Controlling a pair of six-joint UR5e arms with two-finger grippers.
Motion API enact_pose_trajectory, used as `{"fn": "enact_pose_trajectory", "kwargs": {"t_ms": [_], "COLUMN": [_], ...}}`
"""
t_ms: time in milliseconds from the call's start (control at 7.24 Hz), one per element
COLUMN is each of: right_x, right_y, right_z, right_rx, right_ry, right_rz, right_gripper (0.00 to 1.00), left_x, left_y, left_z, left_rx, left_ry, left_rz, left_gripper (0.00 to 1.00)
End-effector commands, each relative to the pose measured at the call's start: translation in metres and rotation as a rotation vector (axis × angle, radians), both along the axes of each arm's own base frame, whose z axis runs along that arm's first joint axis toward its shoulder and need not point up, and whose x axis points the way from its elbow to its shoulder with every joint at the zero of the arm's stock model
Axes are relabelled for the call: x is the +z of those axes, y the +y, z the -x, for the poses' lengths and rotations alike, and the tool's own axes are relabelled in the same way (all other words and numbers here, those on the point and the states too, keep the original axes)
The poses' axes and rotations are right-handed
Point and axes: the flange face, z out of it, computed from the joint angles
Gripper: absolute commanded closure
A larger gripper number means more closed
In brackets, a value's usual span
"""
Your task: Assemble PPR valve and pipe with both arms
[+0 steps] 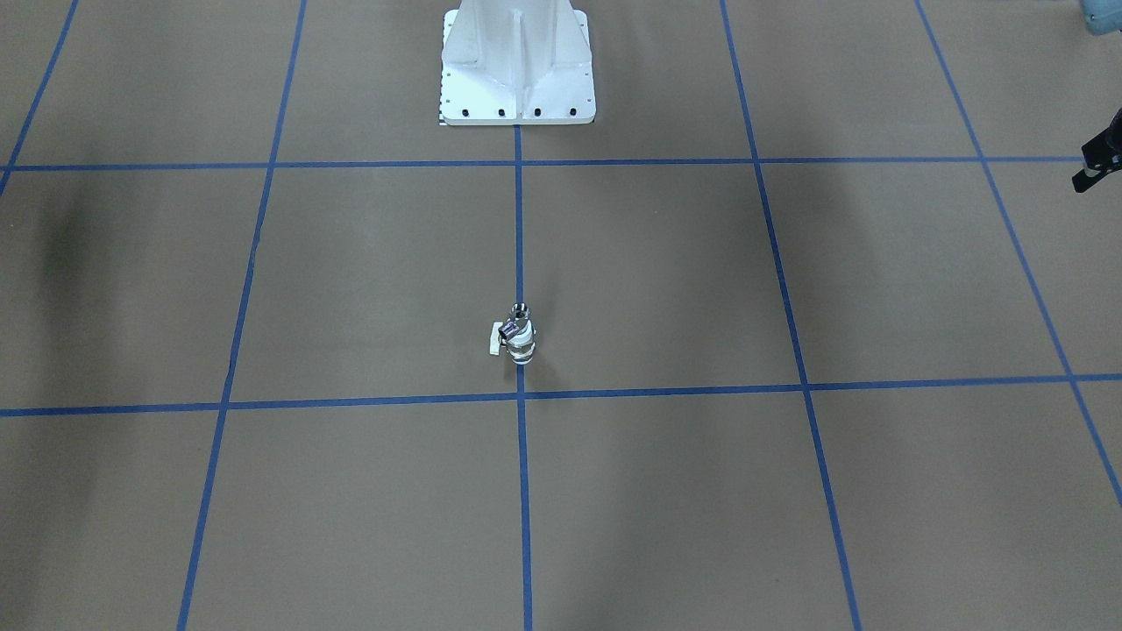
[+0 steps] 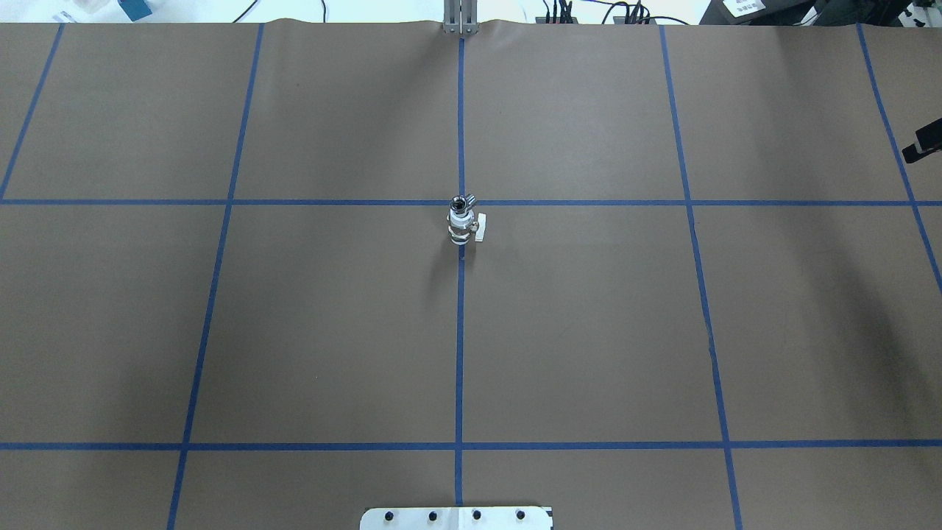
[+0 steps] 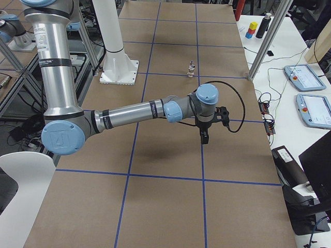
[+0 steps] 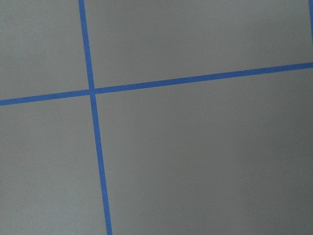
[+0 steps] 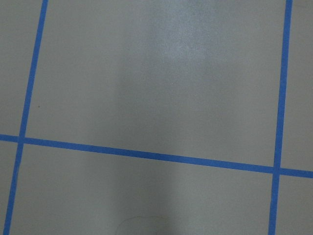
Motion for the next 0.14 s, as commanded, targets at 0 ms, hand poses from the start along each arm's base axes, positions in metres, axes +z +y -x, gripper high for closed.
{"fn": "enact_pose_trajectory", "kwargs": {"t_ms": [0], "right_x": [-0.0014], "right_y": [0.0003], "right_z": [-0.0001], "right_rx": [0.000], "right_ry": [-0.001], "right_rz": [-0.003], "right_gripper": [0.00], "left_x": [-0.0078], "left_y": [-0.0053], "left_z": [-0.0010], "left_rx": [-0.001], "left_ry": [0.002], "left_rz": [-0.014], "left_gripper": [0.00]}}
